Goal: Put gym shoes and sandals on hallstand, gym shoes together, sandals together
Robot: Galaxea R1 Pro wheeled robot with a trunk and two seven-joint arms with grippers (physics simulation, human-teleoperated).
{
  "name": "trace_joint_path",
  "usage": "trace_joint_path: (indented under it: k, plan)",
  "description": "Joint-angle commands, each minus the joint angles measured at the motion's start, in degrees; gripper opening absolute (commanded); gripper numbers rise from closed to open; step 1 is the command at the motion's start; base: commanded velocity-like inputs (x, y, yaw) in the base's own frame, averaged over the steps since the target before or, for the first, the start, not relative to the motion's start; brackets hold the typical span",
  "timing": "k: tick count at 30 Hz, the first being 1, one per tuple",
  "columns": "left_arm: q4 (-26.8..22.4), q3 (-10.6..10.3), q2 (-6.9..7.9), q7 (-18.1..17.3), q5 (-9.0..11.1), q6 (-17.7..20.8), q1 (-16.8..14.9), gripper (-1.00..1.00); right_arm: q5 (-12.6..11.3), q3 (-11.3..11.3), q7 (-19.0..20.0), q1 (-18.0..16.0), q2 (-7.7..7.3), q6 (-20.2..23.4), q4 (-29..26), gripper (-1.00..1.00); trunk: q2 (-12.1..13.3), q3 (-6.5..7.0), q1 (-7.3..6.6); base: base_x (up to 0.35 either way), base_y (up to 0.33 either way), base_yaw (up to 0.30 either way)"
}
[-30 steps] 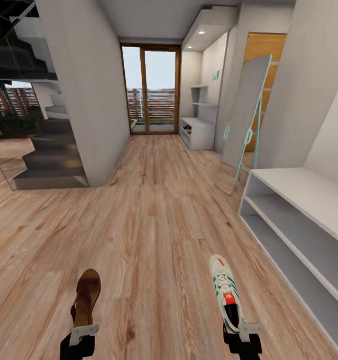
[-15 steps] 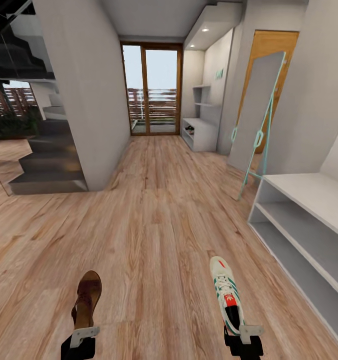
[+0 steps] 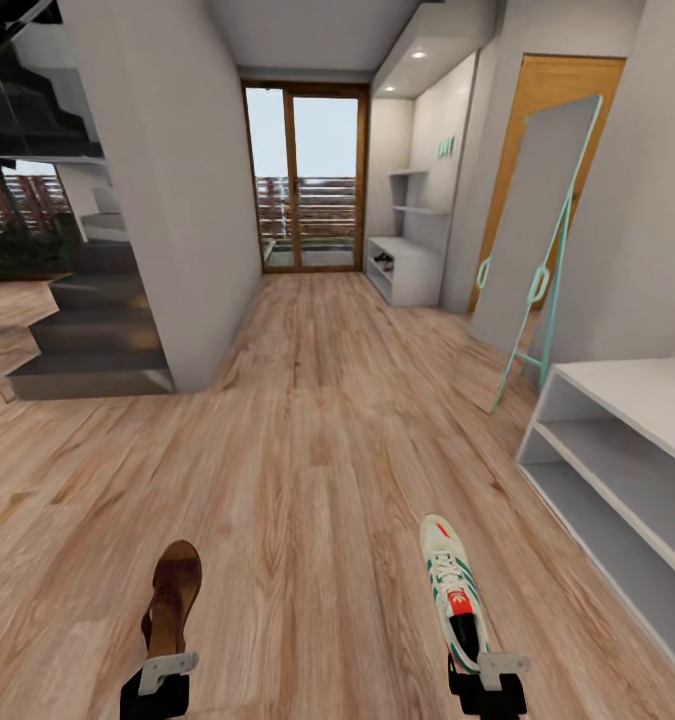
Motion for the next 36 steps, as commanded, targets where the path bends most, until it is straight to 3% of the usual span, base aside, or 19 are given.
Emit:
trace_joint_path:
  k: [1, 19, 25, 36]
  plan:
    - [0.06, 0.25, -0.03, -0.21, -0.21, -0.54, -0.04, -1.00, -0.58, 0.50, -0.12, -0.03, -0.01, -0.17, 0.01, -1.00, -0.02, -0.05, 0.02, 0.334, 0.026, 0.000]
    - [0.08, 0.20, -0.03, -0.21, -0.21, -1.03, -0.04, -1.00, -0.56, 0.42, -0.12, 0.37, -0.01, -0.15, 0.08, -1.00, -0.02, -0.05, 0.02, 0.337, -0.047, 0.000]
    - [0.08, 0.20, -0.02, -0.21, -0.21, -1.05, -0.04, -1.00, -0.56, 0.42, -0.12, 0.77, -0.05, -0.11, 4.48, -1.00, -0.02, -0.05, 0.02, 0.338, -0.060, 0.000]
    - [0.07, 0.28, 0.10, -0.21, -0.21, -1.05, -0.04, -1.00, -0.56, 0.41, -0.12, 2.19, -0.02, -0.15, 5.27, -1.00, -0.02, -0.05, 0.02, 0.338, -0.005, 0.000]
